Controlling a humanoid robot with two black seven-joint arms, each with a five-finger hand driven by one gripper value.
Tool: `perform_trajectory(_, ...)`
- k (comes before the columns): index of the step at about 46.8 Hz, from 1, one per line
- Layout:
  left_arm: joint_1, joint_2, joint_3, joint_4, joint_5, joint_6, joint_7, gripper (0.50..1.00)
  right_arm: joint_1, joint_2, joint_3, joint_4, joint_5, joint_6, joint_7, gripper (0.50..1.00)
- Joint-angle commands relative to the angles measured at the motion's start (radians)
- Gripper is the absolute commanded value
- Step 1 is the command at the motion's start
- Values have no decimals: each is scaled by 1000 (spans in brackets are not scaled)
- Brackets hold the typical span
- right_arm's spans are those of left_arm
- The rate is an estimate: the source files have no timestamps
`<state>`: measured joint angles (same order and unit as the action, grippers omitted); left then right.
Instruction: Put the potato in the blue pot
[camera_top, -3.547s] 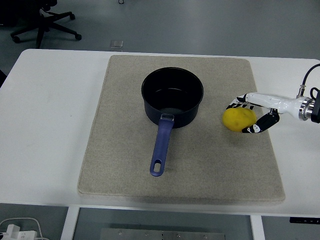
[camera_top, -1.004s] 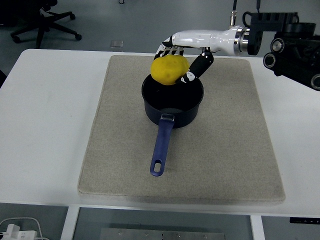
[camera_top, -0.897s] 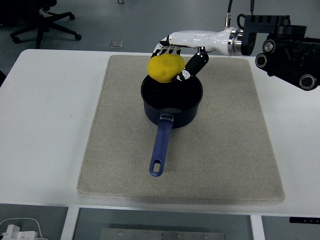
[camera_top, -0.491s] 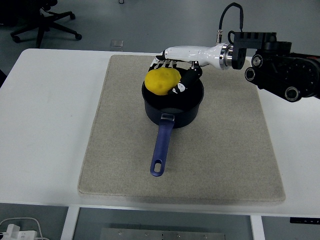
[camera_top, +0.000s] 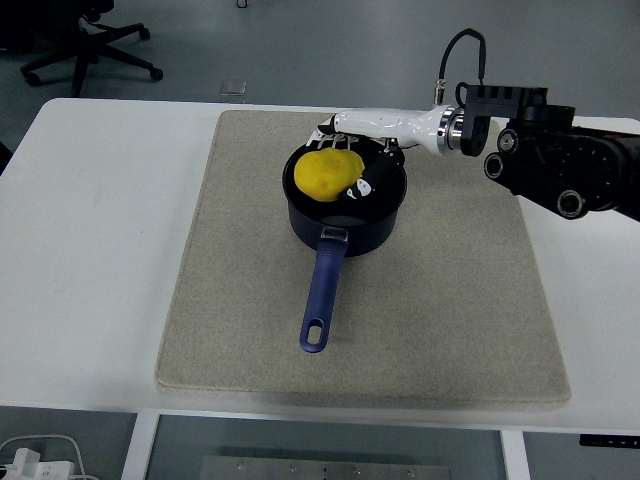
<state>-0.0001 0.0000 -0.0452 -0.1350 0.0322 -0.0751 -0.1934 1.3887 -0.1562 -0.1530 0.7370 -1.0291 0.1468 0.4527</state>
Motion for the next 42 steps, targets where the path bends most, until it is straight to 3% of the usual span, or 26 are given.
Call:
perform_trajectory(1, 0, 0, 1, 0, 0, 0, 0, 994, -17, 1, 1, -22, 0, -13, -2, 500)
perform_trajectory(7, 0, 0, 1, 0, 0, 0, 0, 994, -27, 21, 3, -44, 0, -29, -5, 500)
perform_trajectory(8, 0, 0, -1, 0, 0, 0, 0, 994, -27, 27, 3, -47, 0, -29, -5, 519)
perform_trajectory(11, 0, 0, 1, 0, 0, 1, 0, 994, -27, 38, 1, -53, 0, -27, -6, 676)
perform_trajectory(14, 0, 0, 1, 0, 0, 0, 0, 994, -27, 38, 1, -54, 0, -26, -6, 902)
perform_trajectory(15, 0, 0, -1, 0, 0, 0, 0, 994, -27, 38, 1, -54, 0, -26, -6, 929)
perform_trajectory(42, 0, 0, 1, 0, 0, 0, 0, 994, -20, 24, 6, -54, 1, -29, -5, 930)
